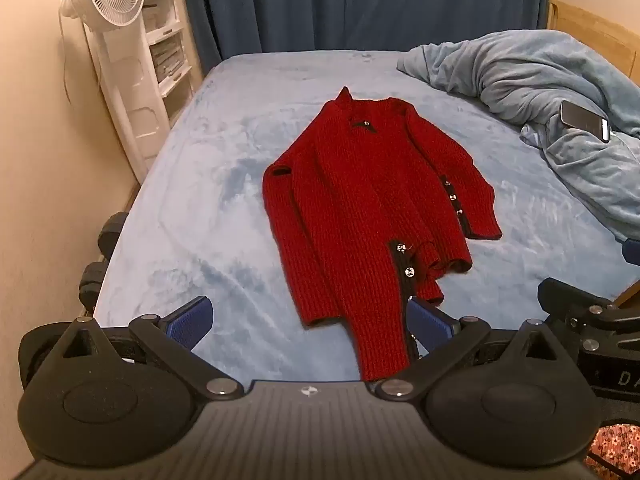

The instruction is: Fold small clothes

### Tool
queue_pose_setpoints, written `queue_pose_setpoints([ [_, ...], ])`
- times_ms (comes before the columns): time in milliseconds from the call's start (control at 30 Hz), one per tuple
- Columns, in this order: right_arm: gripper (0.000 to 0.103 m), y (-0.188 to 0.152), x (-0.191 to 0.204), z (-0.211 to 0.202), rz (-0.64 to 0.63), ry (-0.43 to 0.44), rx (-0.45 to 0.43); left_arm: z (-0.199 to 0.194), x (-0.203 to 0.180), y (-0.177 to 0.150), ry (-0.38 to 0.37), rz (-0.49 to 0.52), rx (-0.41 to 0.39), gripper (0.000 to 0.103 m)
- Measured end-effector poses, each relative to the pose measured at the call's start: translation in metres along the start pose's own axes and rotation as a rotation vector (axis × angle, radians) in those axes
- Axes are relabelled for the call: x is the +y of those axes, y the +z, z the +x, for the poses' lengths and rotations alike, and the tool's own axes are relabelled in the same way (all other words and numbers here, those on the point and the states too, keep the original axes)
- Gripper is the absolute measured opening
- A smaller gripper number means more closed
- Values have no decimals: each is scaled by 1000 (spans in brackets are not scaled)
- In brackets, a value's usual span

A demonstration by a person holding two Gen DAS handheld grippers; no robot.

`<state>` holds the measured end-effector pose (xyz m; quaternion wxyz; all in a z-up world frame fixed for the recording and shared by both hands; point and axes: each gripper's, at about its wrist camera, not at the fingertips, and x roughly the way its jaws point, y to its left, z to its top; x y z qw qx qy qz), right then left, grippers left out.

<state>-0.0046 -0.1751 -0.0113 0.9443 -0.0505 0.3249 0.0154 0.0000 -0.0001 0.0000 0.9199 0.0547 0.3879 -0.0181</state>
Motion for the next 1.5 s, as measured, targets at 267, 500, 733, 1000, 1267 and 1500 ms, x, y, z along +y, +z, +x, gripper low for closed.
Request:
queue_pose_setpoints([
  [267, 102, 2, 3, 1, -4, 0, 16, 1, -1, -6, 1, 5, 1, 103],
  [500, 102, 3, 3, 1, -7, -8, 20, 2, -1, -5, -1, 2, 10, 103],
  [733, 102, 2, 4, 1, -12, -5, 18, 3, -2, -4, 1, 2, 12, 103],
  [1000, 102, 2, 5, 2, -14, -7, 19, 3, 1, -5, -1, 2, 12, 103],
  [1267, 102, 0, 4, 2, -16, -3, 21, 3, 0, -4, 0, 1, 13, 103],
  [1500, 102, 0, 4, 2, -17, -4, 23, 3, 1, -4, 0, 0, 14, 103],
])
